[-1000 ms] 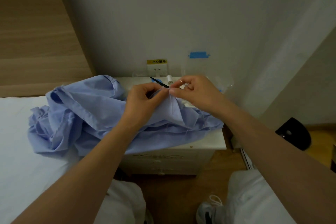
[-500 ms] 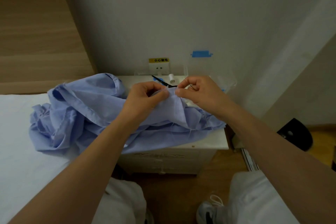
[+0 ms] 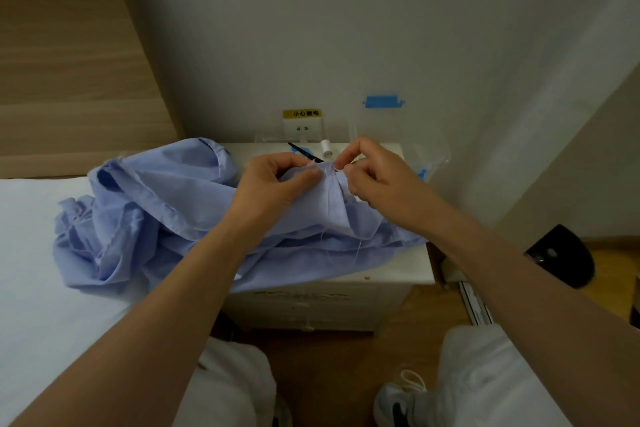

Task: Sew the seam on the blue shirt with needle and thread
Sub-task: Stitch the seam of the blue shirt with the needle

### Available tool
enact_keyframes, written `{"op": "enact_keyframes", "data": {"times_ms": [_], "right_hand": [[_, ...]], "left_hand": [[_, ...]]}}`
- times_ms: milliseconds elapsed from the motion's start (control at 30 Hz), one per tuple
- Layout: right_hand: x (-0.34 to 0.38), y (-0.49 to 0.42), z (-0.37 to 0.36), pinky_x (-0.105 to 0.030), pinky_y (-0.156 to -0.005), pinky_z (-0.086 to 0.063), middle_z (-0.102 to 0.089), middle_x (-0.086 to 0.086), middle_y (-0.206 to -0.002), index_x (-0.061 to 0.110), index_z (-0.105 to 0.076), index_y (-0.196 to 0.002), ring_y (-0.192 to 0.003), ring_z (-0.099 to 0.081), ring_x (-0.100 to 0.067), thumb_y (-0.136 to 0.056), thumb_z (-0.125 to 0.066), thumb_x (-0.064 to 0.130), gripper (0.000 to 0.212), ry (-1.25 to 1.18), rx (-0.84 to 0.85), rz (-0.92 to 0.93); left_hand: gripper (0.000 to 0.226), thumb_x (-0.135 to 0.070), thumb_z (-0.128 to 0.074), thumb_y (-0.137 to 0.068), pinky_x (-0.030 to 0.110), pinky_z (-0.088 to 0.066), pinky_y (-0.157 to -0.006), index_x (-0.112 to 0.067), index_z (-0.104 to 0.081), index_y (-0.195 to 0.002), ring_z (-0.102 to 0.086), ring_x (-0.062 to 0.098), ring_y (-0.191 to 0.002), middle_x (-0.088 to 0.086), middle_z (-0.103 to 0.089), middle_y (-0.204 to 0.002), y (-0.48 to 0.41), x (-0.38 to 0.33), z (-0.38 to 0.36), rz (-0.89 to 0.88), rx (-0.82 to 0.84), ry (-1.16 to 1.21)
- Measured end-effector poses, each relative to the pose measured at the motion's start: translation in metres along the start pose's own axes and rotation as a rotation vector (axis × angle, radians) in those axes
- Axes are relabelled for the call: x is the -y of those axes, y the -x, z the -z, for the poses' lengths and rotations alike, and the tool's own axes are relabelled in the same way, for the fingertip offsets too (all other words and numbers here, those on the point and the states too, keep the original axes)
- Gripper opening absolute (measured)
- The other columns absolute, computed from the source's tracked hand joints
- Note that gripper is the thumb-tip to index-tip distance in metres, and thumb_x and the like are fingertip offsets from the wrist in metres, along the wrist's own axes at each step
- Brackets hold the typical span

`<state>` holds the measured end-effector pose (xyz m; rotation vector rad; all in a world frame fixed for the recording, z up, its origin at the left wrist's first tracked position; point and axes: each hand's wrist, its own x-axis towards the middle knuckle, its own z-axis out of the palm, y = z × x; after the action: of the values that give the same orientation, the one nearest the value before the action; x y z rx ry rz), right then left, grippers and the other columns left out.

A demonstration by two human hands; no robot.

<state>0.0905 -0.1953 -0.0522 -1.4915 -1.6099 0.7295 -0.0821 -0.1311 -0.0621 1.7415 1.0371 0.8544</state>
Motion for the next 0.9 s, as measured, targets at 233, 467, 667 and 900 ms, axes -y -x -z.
{"op": "enact_keyframes", "data": {"times_ms": [233, 467, 667, 900], "right_hand": [[-0.0056, -0.0016, 0.0008, -0.009, -0.048, -0.031, -0.042, 0.013, -0.038, 0.011, -0.069, -0.097, -0.039, -0.036, -0.006, -0.095, -0.053, 0.004, 0.018, 0.044, -0.09, 0.097], [-0.0058, -0.0014, 0.0006, -0.009, -0.049, -0.031, -0.038, 0.011, -0.038, 0.012, -0.07, -0.098, -0.039, -0.034, -0.007, -0.095, -0.055, 0.007, 0.016, 0.037, -0.074, 0.111], [-0.006, -0.0011, 0.0007, -0.01, -0.048, -0.031, -0.038, 0.011, -0.037, 0.015, -0.068, -0.097, -0.039, -0.035, -0.007, -0.096, -0.054, 0.009, 0.015, 0.055, -0.052, 0.104], [-0.0089, -0.0035, -0.0015, -0.014, -0.049, -0.033, -0.038, 0.007, -0.04, 0.02, -0.061, -0.123, -0.04, -0.035, -0.01, -0.093, -0.051, 0.008, 0.033, 0.168, 0.033, 0.082]], "left_hand": [[0.011, -0.022, -0.062, -0.092, 0.005, -0.044, -0.061, -0.018, -0.073, -0.094, -0.059, -0.007, -0.071, -0.01, -0.068, -0.08, 0.0028, -0.0058, -0.0013, -0.013, 0.012, -0.006], [0.011, -0.02, -0.063, -0.091, 0.006, -0.045, -0.061, -0.026, -0.071, -0.086, -0.06, -0.006, -0.071, -0.013, -0.069, -0.075, 0.004, -0.0076, -0.0005, -0.005, 0.019, 0.028], [0.013, -0.018, -0.063, -0.091, 0.007, -0.047, -0.065, -0.027, -0.071, -0.084, -0.061, -0.005, -0.074, -0.015, -0.07, -0.075, 0.0043, -0.0062, -0.0001, -0.031, 0.033, 0.014], [0.01, -0.013, -0.065, -0.09, 0.01, -0.048, -0.067, -0.01, -0.073, -0.093, -0.063, -0.001, -0.075, 0.003, -0.072, -0.085, 0.0015, -0.0002, -0.0021, -0.122, 0.017, -0.117]]}}
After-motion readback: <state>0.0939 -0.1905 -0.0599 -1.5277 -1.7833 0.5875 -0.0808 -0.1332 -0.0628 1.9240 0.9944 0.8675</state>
